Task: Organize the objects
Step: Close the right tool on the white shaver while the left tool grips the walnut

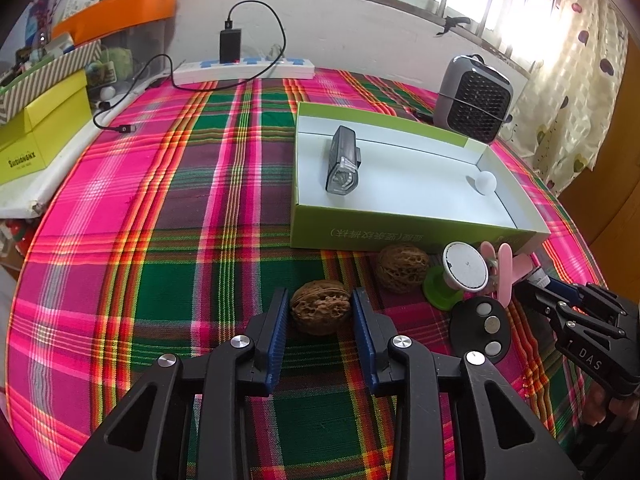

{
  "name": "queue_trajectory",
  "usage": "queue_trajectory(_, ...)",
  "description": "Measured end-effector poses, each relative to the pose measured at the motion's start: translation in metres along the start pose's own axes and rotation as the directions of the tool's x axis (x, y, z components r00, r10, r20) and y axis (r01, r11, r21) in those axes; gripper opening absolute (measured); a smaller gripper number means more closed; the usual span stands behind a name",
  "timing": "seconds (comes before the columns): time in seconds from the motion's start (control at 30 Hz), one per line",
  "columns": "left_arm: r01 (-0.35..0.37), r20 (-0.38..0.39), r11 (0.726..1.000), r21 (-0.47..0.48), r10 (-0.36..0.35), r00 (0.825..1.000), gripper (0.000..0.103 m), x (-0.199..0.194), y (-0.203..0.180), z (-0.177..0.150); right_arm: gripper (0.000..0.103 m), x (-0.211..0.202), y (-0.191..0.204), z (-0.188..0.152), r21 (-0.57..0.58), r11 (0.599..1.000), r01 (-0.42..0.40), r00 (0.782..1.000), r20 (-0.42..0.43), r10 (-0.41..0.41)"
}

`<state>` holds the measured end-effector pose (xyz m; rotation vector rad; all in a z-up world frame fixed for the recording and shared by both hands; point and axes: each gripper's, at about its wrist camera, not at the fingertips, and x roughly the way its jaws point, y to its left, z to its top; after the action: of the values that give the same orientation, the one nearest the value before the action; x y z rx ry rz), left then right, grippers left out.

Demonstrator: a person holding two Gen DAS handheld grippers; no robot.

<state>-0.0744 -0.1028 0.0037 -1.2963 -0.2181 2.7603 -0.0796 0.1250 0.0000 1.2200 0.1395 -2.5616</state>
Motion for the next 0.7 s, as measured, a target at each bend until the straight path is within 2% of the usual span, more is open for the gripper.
queue_trajectory(0.33,0.001,0.0,1.0,-0.005,-0.001,1.0,0.029,-0.003,0.001,0.0,0.029,-0.002,0.0,-0.001,-0.001,1.0,-0.009,1.0,0.006,0.009)
queue_trajectory(0.7,0.019,0.042,0.999,0.025,-0.02,0.999,0.029,-0.021,-0.009,0.011,0.029,-0.014,-0.006,0.003,0.005,1.0,-0.003,0.999,0.038,0.003)
